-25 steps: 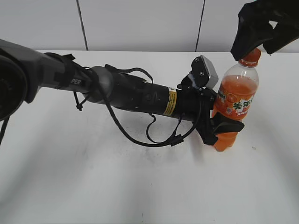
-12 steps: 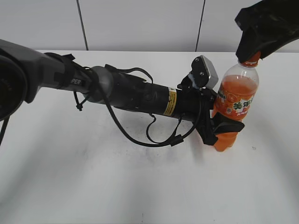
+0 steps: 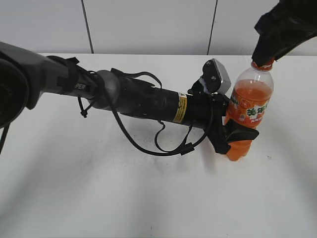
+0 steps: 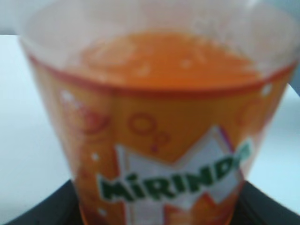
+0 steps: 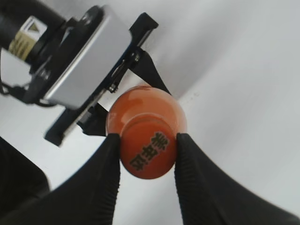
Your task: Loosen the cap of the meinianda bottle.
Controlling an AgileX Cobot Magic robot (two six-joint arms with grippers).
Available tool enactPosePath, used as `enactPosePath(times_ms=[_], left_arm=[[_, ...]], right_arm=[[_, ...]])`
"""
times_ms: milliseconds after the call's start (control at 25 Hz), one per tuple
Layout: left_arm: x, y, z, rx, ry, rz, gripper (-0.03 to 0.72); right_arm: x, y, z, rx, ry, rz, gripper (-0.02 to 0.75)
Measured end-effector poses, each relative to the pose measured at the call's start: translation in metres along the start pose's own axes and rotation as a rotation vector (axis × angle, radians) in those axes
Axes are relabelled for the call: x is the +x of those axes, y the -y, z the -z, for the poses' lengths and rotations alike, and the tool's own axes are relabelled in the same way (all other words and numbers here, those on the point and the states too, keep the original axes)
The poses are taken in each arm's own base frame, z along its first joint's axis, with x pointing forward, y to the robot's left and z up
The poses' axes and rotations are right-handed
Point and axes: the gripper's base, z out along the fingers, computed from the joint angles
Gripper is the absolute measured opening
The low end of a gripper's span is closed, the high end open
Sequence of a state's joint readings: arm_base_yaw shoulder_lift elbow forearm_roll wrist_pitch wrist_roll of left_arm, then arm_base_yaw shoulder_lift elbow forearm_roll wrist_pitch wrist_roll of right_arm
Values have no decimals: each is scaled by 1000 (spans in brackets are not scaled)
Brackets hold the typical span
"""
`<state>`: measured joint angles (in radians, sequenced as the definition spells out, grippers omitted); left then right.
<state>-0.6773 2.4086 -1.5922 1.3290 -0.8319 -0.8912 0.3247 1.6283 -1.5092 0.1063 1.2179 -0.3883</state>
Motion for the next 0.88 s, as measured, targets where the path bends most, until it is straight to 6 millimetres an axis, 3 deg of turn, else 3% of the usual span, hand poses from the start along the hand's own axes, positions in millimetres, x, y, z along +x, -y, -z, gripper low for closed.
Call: enactPosePath(times_ms=[200, 320, 480, 600, 760, 880], left_arm=[[0, 0, 0, 3, -2, -5, 404], [0, 0, 0, 6, -4, -7, 404], [0, 1, 0, 13, -1, -9, 404], [-3, 3, 1, 31, 16, -12, 404], [0, 3, 0, 30, -4, -22, 405], [0, 3, 0, 33, -4, -22, 405]], right_arm=[[0, 1, 0, 7, -7, 685, 269], [-2, 1, 2, 3, -8, 845, 269], [-3, 0, 6, -3, 6, 872, 269], [1, -3, 20, 15, 31, 861, 267], [7, -6, 54, 101, 107, 557, 265], [8, -4, 55, 123, 96, 433, 263]])
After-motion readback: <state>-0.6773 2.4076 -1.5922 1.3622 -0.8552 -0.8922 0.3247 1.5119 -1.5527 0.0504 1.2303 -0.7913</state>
